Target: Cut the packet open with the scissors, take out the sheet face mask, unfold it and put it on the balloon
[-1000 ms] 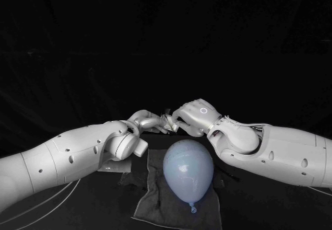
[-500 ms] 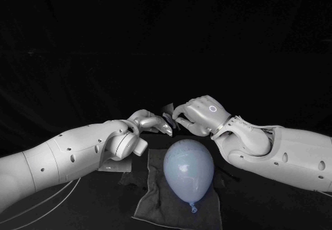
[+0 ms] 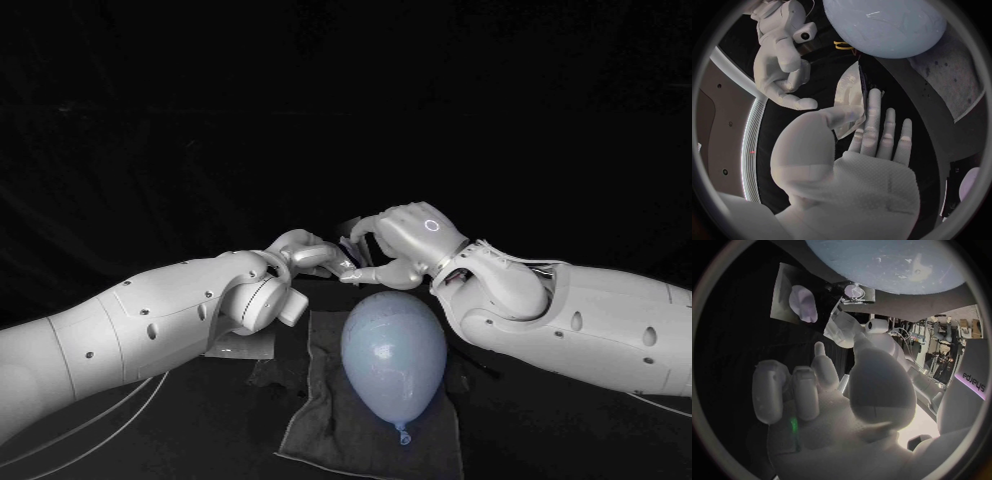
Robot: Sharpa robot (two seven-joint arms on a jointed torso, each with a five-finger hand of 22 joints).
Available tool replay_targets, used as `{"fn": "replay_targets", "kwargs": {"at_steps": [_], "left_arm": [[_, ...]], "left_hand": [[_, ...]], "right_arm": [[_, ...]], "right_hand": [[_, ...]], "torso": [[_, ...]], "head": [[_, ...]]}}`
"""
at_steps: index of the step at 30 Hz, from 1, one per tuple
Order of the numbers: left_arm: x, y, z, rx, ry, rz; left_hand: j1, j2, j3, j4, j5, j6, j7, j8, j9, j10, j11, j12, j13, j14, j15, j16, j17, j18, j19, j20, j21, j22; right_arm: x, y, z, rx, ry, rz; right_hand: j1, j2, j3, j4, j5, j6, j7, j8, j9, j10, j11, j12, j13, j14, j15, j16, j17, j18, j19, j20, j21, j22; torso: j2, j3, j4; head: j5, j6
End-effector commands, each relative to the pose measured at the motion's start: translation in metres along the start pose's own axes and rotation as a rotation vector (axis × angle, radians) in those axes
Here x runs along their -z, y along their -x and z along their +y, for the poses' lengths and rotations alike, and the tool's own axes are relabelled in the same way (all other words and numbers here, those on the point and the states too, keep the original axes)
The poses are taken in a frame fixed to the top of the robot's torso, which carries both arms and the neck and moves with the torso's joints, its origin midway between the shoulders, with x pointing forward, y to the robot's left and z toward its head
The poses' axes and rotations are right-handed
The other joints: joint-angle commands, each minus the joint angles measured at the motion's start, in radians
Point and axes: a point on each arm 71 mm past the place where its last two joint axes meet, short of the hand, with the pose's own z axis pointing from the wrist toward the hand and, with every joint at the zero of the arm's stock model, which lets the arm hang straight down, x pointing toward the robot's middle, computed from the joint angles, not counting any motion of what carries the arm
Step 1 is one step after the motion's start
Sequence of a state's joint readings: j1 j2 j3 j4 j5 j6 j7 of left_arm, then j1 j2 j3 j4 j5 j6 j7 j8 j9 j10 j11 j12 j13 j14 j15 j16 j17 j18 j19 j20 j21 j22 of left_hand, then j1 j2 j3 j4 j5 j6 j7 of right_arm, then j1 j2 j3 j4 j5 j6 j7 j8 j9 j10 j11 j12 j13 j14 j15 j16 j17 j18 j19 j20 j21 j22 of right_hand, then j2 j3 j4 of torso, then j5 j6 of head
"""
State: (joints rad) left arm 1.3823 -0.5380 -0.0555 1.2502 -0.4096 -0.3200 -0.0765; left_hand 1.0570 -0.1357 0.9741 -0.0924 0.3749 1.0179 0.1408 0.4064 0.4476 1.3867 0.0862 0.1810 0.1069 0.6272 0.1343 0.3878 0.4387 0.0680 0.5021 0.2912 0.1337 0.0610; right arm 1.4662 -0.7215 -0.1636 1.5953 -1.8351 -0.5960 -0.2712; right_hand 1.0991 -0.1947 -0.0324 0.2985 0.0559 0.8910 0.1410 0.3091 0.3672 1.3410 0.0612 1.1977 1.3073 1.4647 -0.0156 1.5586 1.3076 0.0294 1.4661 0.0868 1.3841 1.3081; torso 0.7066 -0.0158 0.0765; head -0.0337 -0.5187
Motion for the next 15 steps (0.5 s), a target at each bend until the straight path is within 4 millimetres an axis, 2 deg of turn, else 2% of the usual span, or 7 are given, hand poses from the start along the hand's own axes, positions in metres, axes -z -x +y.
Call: {"fn": "replay_targets", "kwargs": {"at_steps": [1, 3, 8, 12, 15], "left_arm": [[0.000, -0.002, -0.003, 0.001, -0.012, 0.010], [0.000, -0.003, -0.003, 0.002, -0.012, 0.010], [0.000, -0.003, -0.003, 0.005, -0.011, 0.011], [0.000, -0.004, -0.004, 0.006, -0.012, 0.013], [0.000, -0.003, -0.004, 0.007, -0.012, 0.014]], "left_hand": [[0.008, 0.000, 0.006, -0.002, 0.006, 0.010, -0.004, 0.033, 0.148, 0.004, 0.000, 0.005, 0.001, -0.002, -0.003, 0.006, -0.001, 0.017, 0.002, 0.000, -0.003, 0.001], [0.008, 0.000, 0.006, -0.001, 0.006, 0.010, -0.004, 0.033, 0.148, 0.005, 0.000, 0.005, 0.001, -0.001, -0.003, 0.007, -0.001, 0.017, 0.003, 0.000, -0.003, 0.001], [0.008, 0.000, 0.006, -0.001, 0.006, 0.010, -0.004, 0.033, 0.148, 0.005, 0.000, 0.005, 0.001, -0.001, -0.003, 0.007, -0.001, 0.017, 0.003, 0.000, -0.003, 0.001], [0.008, 0.000, 0.006, -0.001, 0.006, 0.010, -0.004, 0.033, 0.148, 0.005, 0.000, 0.005, 0.001, -0.001, -0.003, 0.007, -0.001, 0.017, 0.003, 0.000, -0.003, 0.001], [0.008, 0.000, 0.006, -0.001, 0.006, 0.010, -0.004, 0.033, 0.148, 0.005, 0.000, 0.005, 0.001, -0.001, -0.003, 0.007, -0.001, 0.017, 0.003, 0.000, -0.003, 0.001]], "right_arm": [[-0.003, -0.014, -0.007, 0.013, -0.133, 0.150], [-0.005, -0.018, -0.006, 0.018, -0.154, 0.173], [-0.008, -0.024, -0.006, 0.028, -0.189, 0.197], [-0.010, -0.027, -0.008, 0.041, -0.223, 0.201], [-0.010, -0.029, -0.011, 0.044, -0.237, 0.195]], "right_hand": [[-0.009, 0.002, -0.029, 0.001, 0.005, -0.003, 0.002, -0.006, -0.003, -0.009, 0.002, -0.007, -0.001, 0.095, 0.009, -0.006, 0.223, 0.011, 0.017, 0.009, -0.009, 0.208], [0.004, 0.013, -0.024, 0.000, 0.023, 0.006, 0.000, -0.002, -0.002, -0.009, 0.001, -0.006, -0.001, 0.095, 0.009, -0.007, 0.223, 0.012, 0.015, 0.011, -0.014, 0.206], [0.018, 0.011, -0.032, 0.000, 0.029, 0.007, 0.001, -0.003, -0.004, -0.018, 0.001, -0.016, -0.010, 0.092, 0.009, -0.012, 0.212, 0.016, 0.007, 0.012, -0.034, 0.201], [0.059, 0.053, 0.041, -0.003, 0.018, 0.029, -0.007, 0.010, -0.003, -0.009, -0.005, 0.000, -0.004, 0.094, 0.004, -0.009, 0.218, 0.015, 0.012, 0.010, -0.026, 0.203], [0.087, 0.069, 0.090, -0.004, 0.018, 0.036, -0.010, 0.014, -0.004, -0.004, -0.008, 0.008, -0.002, 0.095, 0.001, -0.008, 0.221, 0.014, 0.016, 0.007, -0.021, 0.205]], "torso": [[0.000, 0.0006, 0.0002], [0.000, 0.0006, -0.0005], [0.001, 0.0003, -0.0009], [0.000, 0.0007, -0.0012], [0.000, 0.0012, -0.0001]], "head": [[0.000, 0.001], [0.000, 0.002], [-0.001, 0.001], [-0.003, 0.001], [-0.002, 0.001]]}}
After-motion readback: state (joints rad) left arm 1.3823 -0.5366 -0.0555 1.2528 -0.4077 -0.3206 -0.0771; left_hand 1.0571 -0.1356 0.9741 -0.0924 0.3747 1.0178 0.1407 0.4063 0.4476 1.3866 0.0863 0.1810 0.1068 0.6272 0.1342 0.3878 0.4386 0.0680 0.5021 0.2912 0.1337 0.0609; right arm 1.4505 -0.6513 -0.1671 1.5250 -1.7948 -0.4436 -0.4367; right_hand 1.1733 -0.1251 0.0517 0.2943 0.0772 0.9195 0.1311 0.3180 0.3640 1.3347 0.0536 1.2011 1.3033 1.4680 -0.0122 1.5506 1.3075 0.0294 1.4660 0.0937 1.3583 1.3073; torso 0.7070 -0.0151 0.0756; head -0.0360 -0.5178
